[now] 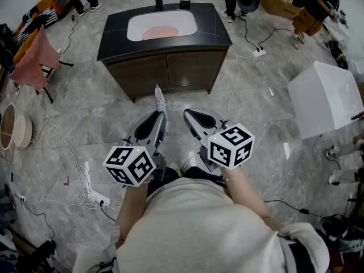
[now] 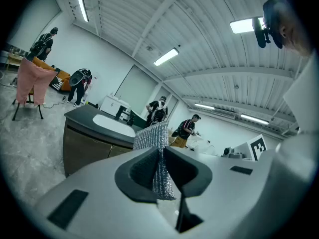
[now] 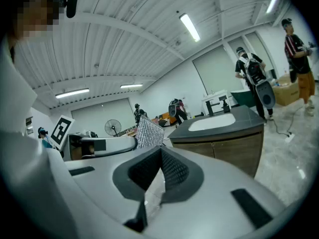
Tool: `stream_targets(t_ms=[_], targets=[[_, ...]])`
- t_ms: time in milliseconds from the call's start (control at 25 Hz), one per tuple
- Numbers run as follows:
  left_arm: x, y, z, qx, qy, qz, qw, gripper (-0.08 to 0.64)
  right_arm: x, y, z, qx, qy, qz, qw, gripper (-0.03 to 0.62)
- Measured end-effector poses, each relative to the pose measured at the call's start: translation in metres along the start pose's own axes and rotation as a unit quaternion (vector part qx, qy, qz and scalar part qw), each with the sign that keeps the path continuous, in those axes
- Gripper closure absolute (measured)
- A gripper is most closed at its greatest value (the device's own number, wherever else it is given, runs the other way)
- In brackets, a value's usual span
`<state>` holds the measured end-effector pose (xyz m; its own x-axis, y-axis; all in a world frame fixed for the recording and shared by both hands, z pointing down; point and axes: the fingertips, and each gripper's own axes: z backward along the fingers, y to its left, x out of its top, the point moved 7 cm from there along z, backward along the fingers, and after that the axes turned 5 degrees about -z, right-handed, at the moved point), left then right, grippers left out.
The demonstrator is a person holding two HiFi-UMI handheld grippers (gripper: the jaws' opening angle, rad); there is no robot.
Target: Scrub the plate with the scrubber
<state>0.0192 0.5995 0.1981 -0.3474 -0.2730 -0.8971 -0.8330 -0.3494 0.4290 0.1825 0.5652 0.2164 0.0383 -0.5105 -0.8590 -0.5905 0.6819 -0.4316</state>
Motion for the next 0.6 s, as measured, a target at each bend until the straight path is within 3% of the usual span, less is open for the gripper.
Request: stream_targets(t_ms=[600], targets=[[0.002, 0.019, -0.001, -0.008, 0.004, 0.008, 0.9999, 0.497, -0.001, 0.006, -0.014, -0.002, -0.012, -0.006, 1.0, 0.588]])
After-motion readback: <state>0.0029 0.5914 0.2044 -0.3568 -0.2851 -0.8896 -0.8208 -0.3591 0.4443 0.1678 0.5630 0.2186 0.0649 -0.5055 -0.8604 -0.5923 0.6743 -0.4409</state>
